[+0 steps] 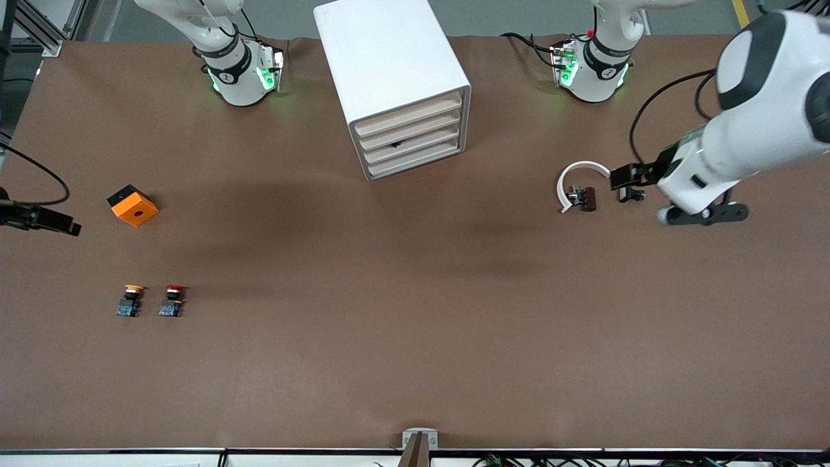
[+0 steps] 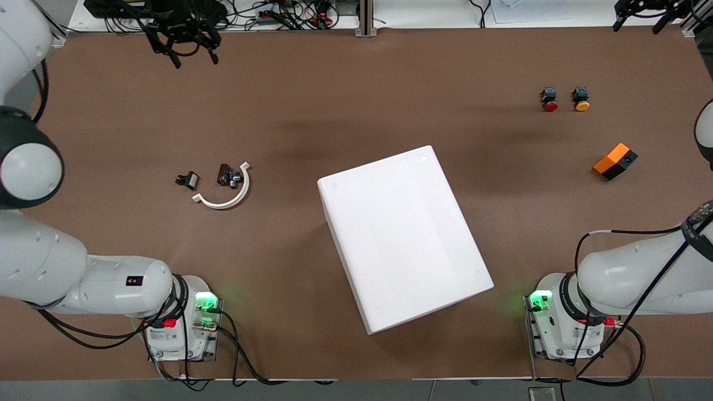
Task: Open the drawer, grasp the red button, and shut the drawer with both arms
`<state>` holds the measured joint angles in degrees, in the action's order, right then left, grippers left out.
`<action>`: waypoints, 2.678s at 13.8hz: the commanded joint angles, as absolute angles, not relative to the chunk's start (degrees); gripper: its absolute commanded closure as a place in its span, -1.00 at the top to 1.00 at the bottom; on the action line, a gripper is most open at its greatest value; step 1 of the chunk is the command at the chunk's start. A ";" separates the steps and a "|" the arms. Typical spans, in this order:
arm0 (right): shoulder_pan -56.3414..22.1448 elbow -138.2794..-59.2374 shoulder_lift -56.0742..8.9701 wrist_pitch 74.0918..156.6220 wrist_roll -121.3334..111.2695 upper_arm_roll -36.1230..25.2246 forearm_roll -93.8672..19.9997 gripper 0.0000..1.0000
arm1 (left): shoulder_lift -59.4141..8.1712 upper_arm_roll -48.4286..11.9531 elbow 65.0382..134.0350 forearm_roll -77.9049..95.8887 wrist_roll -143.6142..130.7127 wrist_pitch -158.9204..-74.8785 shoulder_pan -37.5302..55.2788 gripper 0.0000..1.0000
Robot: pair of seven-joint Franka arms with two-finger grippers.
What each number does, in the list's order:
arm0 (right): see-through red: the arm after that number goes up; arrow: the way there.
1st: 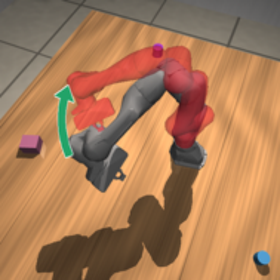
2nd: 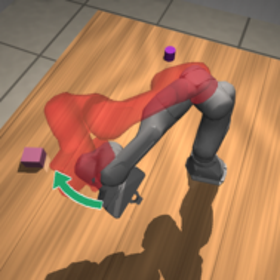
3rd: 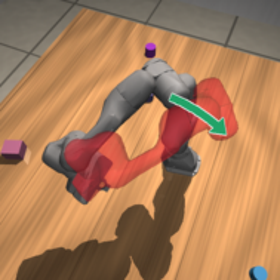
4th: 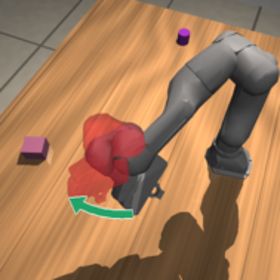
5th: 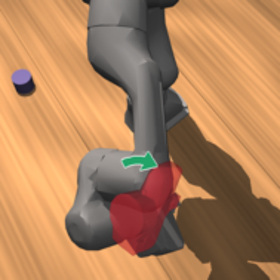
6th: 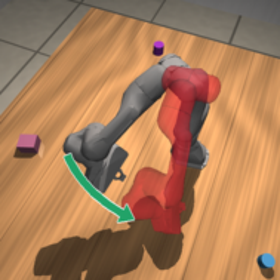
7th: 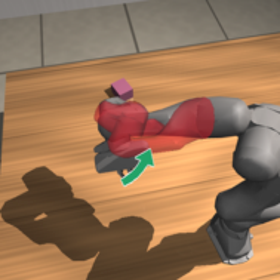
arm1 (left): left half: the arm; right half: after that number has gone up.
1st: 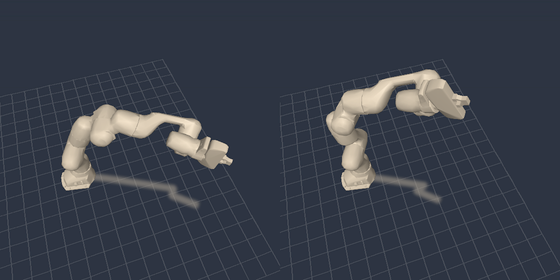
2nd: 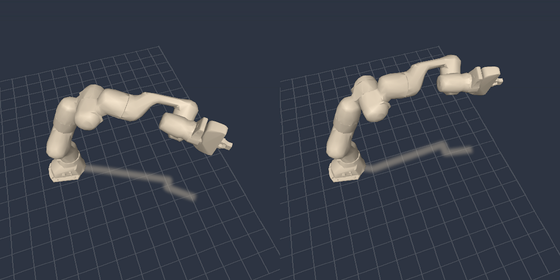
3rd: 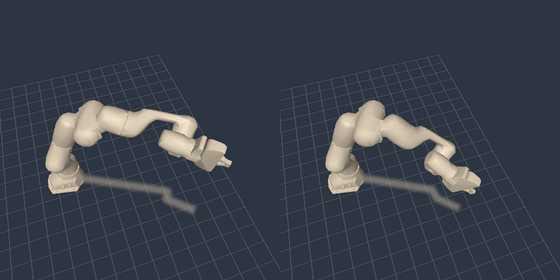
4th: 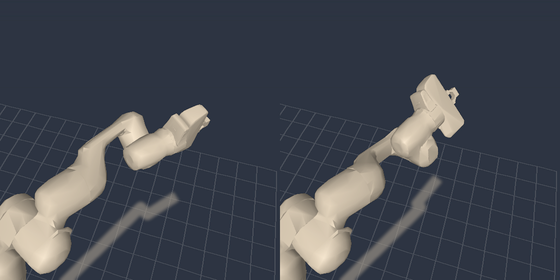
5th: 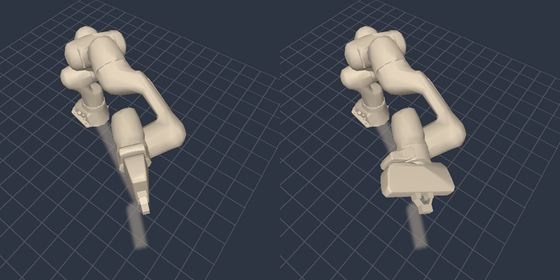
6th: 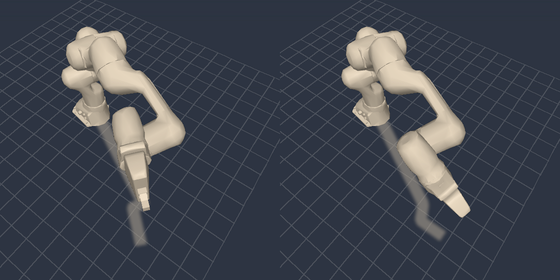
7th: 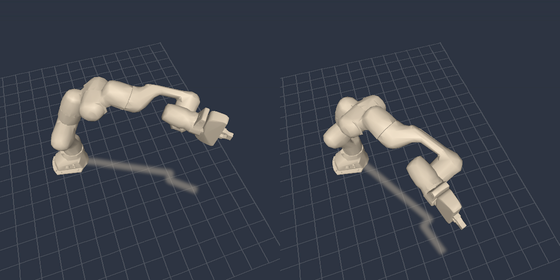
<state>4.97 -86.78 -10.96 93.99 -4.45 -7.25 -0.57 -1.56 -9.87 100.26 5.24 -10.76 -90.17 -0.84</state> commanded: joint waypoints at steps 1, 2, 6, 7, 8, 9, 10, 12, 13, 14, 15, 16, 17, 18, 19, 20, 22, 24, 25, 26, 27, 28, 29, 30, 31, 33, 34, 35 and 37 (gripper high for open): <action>5.71 -88.42 -9.23 94.48 -5.10 -5.98 2.10 1.00 | 10.08 -10.63 112.73 4.92 -4.24 -96.22 -5.26 1.00; 5.71 -88.33 -9.32 94.66 -5.10 -5.89 2.46 1.00 | 12.37 -10.55 114.94 5.10 -2.04 -97.72 -6.84 1.00; 6.50 -88.07 -9.05 92.64 -7.46 -6.15 2.46 1.00 | 12.22 -10.02 111.20 5.10 3.51 -97.82 -10.80 1.00; 7.55 -88.07 -9.14 92.55 -9.04 -6.07 2.29 1.00 | 11.43 -9.93 109.18 5.01 3.43 -97.74 -11.07 1.00; 7.65 -88.07 -9.14 92.46 -9.57 -6.06 2.29 1.00 | 10.38 -9.93 106.64 5.01 2.91 -97.65 -11.07 1.00; 7.99 -87.98 -9.14 92.46 -9.67 -6.15 1.94 1.00 | 8.63 -9.93 103.13 4.57 2.55 -97.47 -11.07 1.00; 8.09 -87.98 -9.14 92.46 -9.67 -6.15 1.59 1.00 | 6.87 -9.93 100.31 4.40 2.55 -97.30 -11.07 1.00; 8.09 -87.89 -9.14 92.11 -9.41 -6.07 1.41 1.00 | 3.36 -9.93 94.95 4.31 2.20 -97.29 -11.07 1.00; 8.00 -87.37 -9.14 91.50 -9.14 -5.72 1.41 1.00 | 1.95 -9.93 92.57 4.31 1.59 -97.12 -10.90 1.00; 7.82 -85.71 -9.31 91.32 -8.79 -5.71 1.41 1.00 | 0.89 -10.02 91.24 4.22 0.62 -96.95 -10.81 1.00; 7.74 -84.65 -9.66 90.97 -8.70 -5.63 1.41 1.00 | 0.36 -10.19 90.53 3.35 -0.43 -96.94 -10.64 1.00; 7.56 -84.03 -9.67 90.71 -8.70 -5.63 1.32 1.00 | 0.18 -10.46 89.66 2.47 -0.87 -96.86 -10.46 1.00; 7.56 -83.50 -9.67 90.36 -8.70 -5.62 1.23 1.00 | 0.18 -10.46 89.21 2.37 -0.88 -96.59 -10.37 1.00; 7.47 -82.89 -9.58 88.96 -8.70 -5.54 1.32 1.00 | 0.18 -10.55 89.21 2.37 -0.88 -95.98 -10.28 1.00; 7.30 -81.40 -9.49 86.94 -8.70 -5.54 1.32 1.00 | 0.18 -10.55 89.30 2.37 -1.05 -95.37 -10.20 1.00; 7.21 -79.73 -9.58 85.27 -8.70 -5.54 1.32 1.00 | 0.18 -10.63 89.21 2.37 -1.40 -95.36 -10.20 1.00; 7.12 -78.05 -9.41 81.49 -8.62 -5.45 1.41 1.00 | 0.18 -10.72 89.30 2.37 -0.97 -95.27 -10.19 1.00; 6.68 -77.61 -8.97 80.07 -8.35 -5.36 1.32 1.00 | -0.87 -10.55 89.30 2.46 -1.05 -95.27 -11.07 1.00; 6.42 -77.69 -8.36 79.98 -7.57 -5.36 1.14 1.00 | -1.23 -10.46 88.34 2.46 -1.14 -95.27 -10.99 1.00; 5.98 -77.78 -8.00 80.07 -6.51 -5.36 1.06 1.00 | -1.23 -10.46 88.16 2.37 -1.14 -95.27 -10.81 1.00; 5.89 -77.78 -7.21 80.07 -5.81 -5.36 0.97 1.00 | -1.23 -10.46 88.07 2.37 -1.14 -95.27 -10.72 1.00; 5.80 -77.78 -6.69 79.98 -5.80 -5.27 0.97 1.00 | -1.23 -10.55 87.98 2.29 -1.14 -95.27 -10.64 1.00; 5.71 -77.87 -6.07 79.89 -5.63 -5.27 0.88 1.00 | -1.23 -10.55 88.07 2.29 -1.14 -95.27 -10.55 1.00; 5.71 -78.05 -5.80 79.89 -5.63 -5.36 0.88 1.00 | -1.23 -10.55 87.98 2.02 -0.97 -95.27 -10.55 1.00; 5.97 -78.22 -5.63 79.72 -5.63 -5.45 0.70 1.00 | -1.23 -10.55 87.89 2.02 -0.88 -95.27 -10.46 1.00; 6.06 -78.31 -4.49 78.58 -5.80 -5.89 -2.79 1.00 | -1.23 -10.55 87.89 2.02 -0.70 -95.27 -10.63 1.00; 5.89 -78.83 -3.79 78.57 -5.71 -5.80 -3.25 1.00 | -1.32 -10.72 87.89 1.50 -0.79 -95.27 -10.55 1.00; 5.71 -79.27 -3.17 78.57 -5.71 -5.63 -3.25 1.00 | -1.32 -10.72 87.89 0.54 -0.79 -95.27 -10.55 1.00; 5.89 -79.72 -2.29 78.49 -5.80 -5.62 -3.25 1.00 | -1.23 -10.64 87.80 0.35 -1.23 -95.27 -9.50 1.00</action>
